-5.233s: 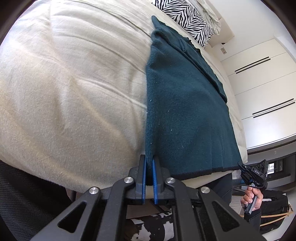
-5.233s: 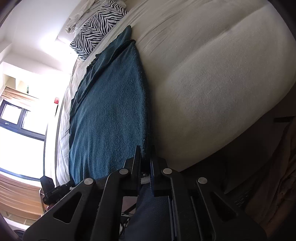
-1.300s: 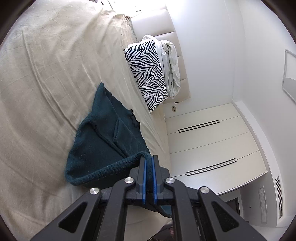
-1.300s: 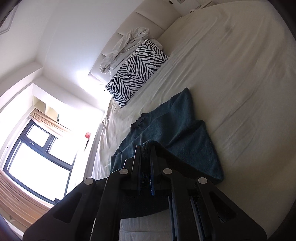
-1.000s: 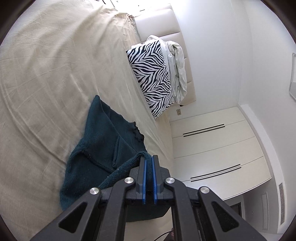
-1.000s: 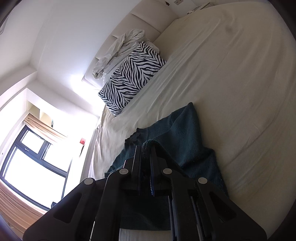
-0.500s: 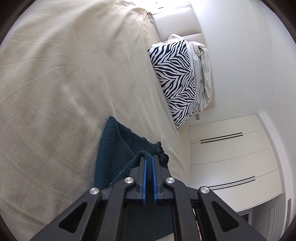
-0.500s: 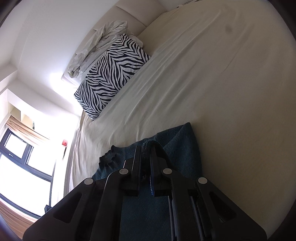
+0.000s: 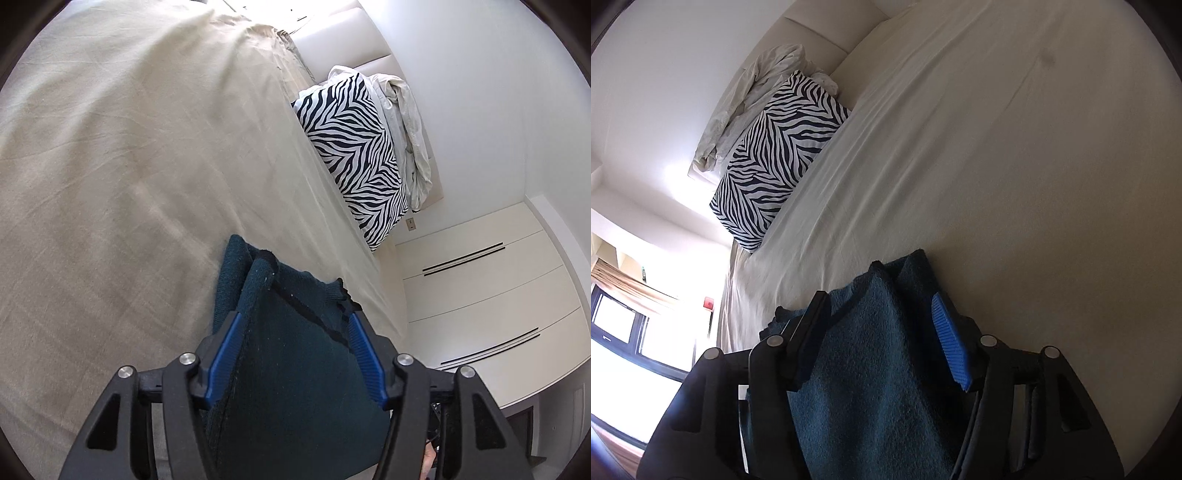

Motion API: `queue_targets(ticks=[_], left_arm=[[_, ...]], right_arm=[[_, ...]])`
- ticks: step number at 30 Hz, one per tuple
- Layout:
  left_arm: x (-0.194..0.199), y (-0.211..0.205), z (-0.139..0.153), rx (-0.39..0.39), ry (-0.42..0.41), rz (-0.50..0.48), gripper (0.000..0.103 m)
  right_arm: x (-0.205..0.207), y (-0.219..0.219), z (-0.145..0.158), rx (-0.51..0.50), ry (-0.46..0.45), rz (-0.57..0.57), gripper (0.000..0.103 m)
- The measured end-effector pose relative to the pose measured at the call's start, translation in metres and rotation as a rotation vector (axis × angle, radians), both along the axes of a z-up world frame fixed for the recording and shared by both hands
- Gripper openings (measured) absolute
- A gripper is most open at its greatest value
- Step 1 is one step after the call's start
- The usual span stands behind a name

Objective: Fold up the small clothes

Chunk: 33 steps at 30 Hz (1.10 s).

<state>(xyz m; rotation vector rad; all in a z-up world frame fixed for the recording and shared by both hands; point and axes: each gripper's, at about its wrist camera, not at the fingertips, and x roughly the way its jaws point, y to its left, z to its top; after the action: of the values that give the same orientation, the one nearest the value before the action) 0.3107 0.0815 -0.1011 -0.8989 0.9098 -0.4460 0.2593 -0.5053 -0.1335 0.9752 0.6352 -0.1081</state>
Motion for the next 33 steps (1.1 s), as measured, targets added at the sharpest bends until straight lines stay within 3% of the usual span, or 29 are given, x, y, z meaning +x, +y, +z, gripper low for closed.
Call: queue_targets(ticks=[4,12,15,18,21,26,33], left_arm=[[-0.023,-0.006,0.003,0.072,-0.025,-0.030,0.061],[-0.067,-0.013,-0.011,0.203,-0.031,-0.065,0.061],[-0.076,-0.014,-0.019,0.227,-0.019,-0.077,0.056],[-0.081,-0.016,-0.023,0.239,-0.017,-0.086,0.051],[-0.082,-0.019,-0.025,0.262,-0.015,-0.094,0.047],[-0.084,-0.020,-0.030,0.282,-0.006,-0.098,0.036],[-0.084,-0.017,-0.037,0.301,0.016,-0.098,0.025]], right_arm=[[-0.023,0.007,0.009,-0.049,0.008,0.031,0.056],[-0.079,0.057,0.014,-0.311,0.075,0.175,0.056],[-0.088,0.067,0.010,-0.368,0.112,0.204,0.054],[-0.090,0.074,0.004,-0.447,0.174,0.220,0.037],[-0.096,0.075,0.000,-0.454,0.185,0.229,0.030],[-0.105,0.070,-0.001,-0.434,0.177,0.207,0.006],[-0.108,0.066,0.001,-0.413,0.173,0.164,0.005]])
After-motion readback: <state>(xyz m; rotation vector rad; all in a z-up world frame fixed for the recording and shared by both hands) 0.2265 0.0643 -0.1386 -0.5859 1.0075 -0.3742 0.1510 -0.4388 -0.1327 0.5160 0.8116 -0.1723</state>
